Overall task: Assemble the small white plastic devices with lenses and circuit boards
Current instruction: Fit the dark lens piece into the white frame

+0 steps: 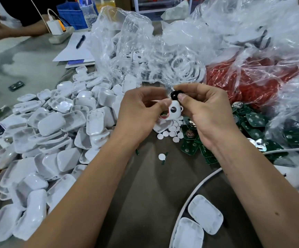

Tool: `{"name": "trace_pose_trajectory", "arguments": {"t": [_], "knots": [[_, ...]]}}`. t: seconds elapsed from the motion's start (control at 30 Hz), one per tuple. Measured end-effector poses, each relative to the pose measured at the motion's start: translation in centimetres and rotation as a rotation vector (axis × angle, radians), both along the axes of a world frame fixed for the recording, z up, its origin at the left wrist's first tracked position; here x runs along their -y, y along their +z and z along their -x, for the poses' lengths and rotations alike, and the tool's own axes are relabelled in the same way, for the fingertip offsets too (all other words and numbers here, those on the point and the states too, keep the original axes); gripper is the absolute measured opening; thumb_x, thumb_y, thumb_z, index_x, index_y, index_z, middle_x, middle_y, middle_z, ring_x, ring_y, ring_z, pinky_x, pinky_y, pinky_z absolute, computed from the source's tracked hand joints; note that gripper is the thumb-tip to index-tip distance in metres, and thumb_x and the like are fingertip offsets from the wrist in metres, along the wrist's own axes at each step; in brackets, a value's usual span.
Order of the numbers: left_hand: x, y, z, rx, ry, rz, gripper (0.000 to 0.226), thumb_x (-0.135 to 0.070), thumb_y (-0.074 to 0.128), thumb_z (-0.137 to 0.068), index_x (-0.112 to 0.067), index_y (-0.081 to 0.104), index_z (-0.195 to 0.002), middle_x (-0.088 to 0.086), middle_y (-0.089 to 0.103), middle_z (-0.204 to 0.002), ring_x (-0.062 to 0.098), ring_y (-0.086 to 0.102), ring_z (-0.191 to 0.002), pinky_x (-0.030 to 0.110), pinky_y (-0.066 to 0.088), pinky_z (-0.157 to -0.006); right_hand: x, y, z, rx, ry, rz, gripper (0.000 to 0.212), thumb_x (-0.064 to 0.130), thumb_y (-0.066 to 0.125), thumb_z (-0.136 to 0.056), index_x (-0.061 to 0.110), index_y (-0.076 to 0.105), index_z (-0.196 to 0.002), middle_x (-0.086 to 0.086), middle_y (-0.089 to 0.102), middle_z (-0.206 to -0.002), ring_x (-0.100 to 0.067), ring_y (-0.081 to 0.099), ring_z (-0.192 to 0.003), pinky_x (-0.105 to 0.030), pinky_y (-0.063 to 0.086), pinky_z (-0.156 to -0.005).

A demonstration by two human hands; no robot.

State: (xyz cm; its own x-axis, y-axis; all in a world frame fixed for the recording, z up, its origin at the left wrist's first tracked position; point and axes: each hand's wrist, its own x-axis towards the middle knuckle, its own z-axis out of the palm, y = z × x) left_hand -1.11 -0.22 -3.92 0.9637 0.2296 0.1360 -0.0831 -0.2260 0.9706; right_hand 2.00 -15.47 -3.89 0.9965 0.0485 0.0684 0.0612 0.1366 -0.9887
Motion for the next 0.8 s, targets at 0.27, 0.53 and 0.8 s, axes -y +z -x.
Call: {"name": "trace_pose_trajectory", "arguments": {"t": [0.27,0.53,0.8], "knots": [[-0.9,0.1,0.0,0.045,-0.091,-0.275,0.012,-0.017,0.078,-0.090,-0.022,0.079,-0.101,-0.007,0.078,-0.077,0.007,0.075,-0.075,0.030,0.058,-0.078,-0.1,-0.1,-0.1,0.026,-0.115,-0.006,0.019,-0.006,0.073,-0.091,0.012,0.079,-0.091,-0.011,0.078,-0.082,-0.023,0.078,-0.078,-0.039,0.066,-0.074],[0.0,0.2,-0.3,-0.028,-0.014,0.576,0.007,-0.007,0.069,-0.095,-0.004,0.070,-0.089,0.014,0.077,-0.090,0.022,0.077,-0.083,0.026,0.060,-0.072,-0.1,-0.3,-0.2,-0.058,-0.064,-0.054,0.017,-0.010,0.074,-0.088,0.005,0.080,-0.093,-0.012,0.080,-0.086,-0.023,0.077,-0.077,-0.032,0.065,-0.075],[0.4,0.2,-0.1,-0.098,0.006,0.582,0.008,-0.010,0.071,-0.094,-0.004,0.070,-0.089,0.010,0.077,-0.083,0.017,0.074,-0.069,0.022,0.059,-0.066,-0.1,-0.1,0.1,-0.066,0.134,-0.095,0.029,-0.012,0.061,-0.096,0.011,0.079,-0.094,-0.009,0.080,-0.091,-0.019,0.076,-0.087,-0.026,0.061,-0.079]]}}
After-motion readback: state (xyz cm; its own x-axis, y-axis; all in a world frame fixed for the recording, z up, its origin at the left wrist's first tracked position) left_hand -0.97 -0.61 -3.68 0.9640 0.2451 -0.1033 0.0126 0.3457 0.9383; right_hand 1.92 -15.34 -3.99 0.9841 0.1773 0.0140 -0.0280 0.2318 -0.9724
